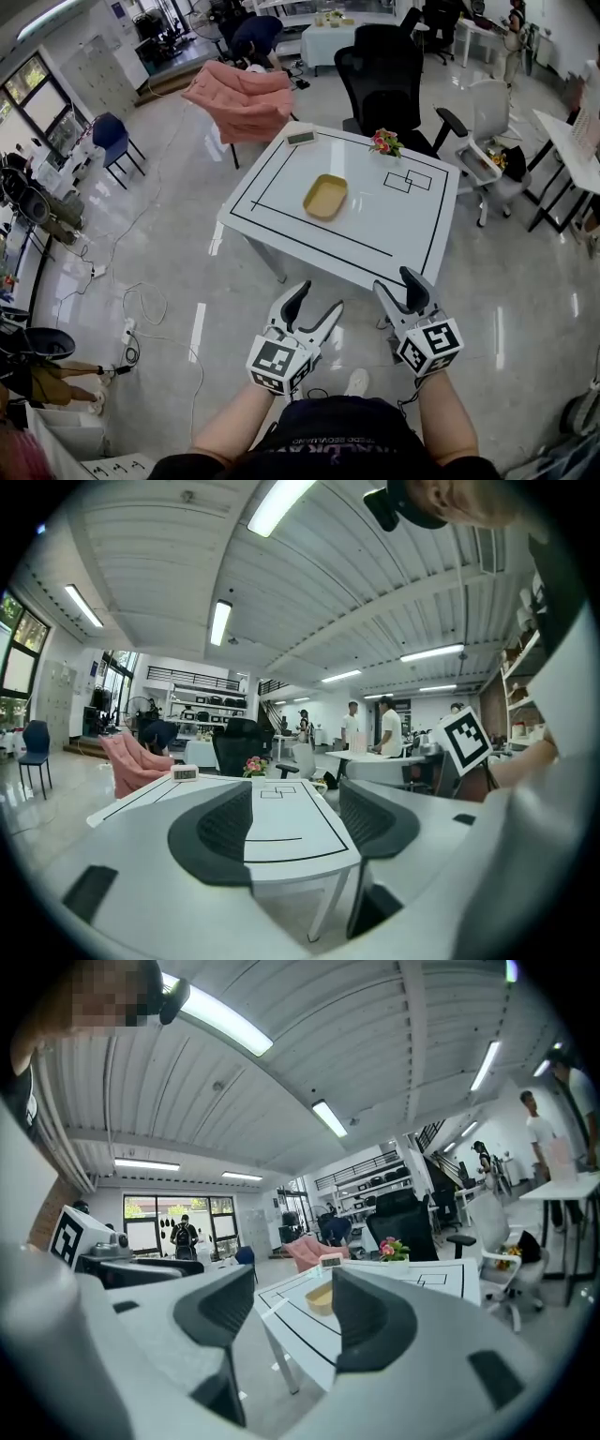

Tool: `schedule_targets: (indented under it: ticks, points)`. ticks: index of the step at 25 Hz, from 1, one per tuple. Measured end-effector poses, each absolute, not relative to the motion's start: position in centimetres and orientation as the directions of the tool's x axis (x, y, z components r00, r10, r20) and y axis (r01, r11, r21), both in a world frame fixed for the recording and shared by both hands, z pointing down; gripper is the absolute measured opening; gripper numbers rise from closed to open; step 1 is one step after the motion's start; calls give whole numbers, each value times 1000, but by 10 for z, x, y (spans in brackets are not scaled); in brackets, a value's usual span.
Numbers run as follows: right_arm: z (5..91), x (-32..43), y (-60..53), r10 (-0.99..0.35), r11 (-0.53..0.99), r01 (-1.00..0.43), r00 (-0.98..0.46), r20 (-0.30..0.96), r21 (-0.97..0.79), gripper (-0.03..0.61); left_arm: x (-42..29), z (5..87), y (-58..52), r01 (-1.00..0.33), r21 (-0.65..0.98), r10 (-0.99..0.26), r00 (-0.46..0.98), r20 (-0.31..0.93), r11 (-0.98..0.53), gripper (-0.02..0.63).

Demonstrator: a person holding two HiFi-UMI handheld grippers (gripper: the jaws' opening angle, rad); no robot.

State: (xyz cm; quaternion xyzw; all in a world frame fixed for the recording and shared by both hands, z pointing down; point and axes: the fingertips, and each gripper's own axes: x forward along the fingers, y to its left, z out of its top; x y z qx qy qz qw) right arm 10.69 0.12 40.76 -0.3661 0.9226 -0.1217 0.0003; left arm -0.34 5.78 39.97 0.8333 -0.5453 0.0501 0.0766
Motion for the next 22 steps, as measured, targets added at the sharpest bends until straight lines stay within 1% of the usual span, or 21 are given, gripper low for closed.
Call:
schedule_targets:
  ticks: [6, 13, 22]
  points:
    - [418, 120, -16, -638, 726, -643, -762, 111, -243, 245, 10, 401, 49, -933, 74, -918, 359, 167, -351, 284]
    - [427, 122, -37, -628, 723, -638, -767, 133, -265, 245, 11, 404, 33, -939, 73, -921, 343, 183, -336, 284]
    - [438, 107, -77, -670, 675, -680, -728, 147, -288, 245, -8, 411, -8, -919, 66, -899, 393, 195, -388, 282]
